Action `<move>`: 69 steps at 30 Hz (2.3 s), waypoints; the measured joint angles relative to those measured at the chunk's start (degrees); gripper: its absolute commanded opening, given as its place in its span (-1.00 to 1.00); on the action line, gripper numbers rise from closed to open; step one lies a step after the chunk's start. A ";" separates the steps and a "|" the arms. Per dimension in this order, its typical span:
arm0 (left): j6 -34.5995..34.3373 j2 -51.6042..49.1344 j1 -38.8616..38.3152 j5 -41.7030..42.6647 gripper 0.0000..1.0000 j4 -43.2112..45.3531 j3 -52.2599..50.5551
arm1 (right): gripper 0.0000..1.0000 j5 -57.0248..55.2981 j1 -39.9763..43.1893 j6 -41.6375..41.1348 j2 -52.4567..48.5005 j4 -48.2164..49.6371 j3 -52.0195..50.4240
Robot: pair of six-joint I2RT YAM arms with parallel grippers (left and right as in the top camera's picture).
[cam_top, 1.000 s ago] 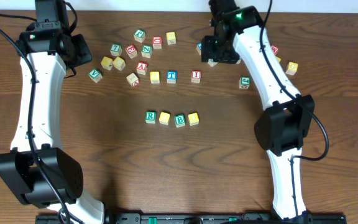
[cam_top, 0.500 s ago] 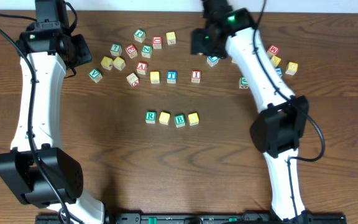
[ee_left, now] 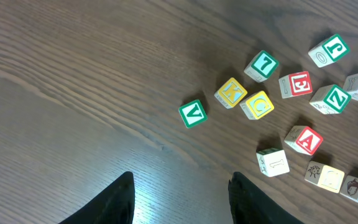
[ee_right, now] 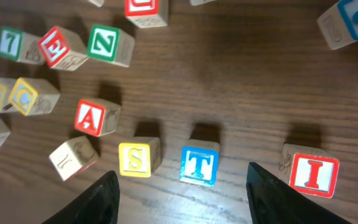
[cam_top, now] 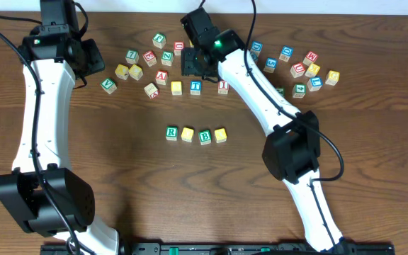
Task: Spell out ROBOT
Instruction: 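Move the right gripper to the blue T block and grasp it, then lift the T block and carry it toward the row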
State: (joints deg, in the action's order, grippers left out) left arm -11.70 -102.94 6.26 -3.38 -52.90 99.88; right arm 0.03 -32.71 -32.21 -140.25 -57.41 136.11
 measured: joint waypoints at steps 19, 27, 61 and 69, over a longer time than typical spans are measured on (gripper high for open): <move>0.00 0.00 0.00 0.00 -0.03 -0.02 0.00 | 0.16 -2.01 -0.70 -1.90 -7.06 2.54 0.00; 0.00 0.00 0.00 0.00 -0.03 0.00 0.00 | -0.10 -2.05 -0.94 -2.14 -8.13 3.26 0.00; 0.00 0.00 0.00 0.00 -0.03 0.00 0.00 | -0.58 -1.31 1.79 1.29 -0.76 -14.56 0.37; 0.00 0.00 0.00 0.00 -0.03 0.00 0.00 | -0.60 -2.01 1.99 5.14 12.28 -28.79 1.11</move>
State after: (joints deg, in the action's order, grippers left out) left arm -11.70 -102.94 6.26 -3.38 -52.90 99.88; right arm -1.98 -30.72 -27.07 -127.96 -86.19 137.23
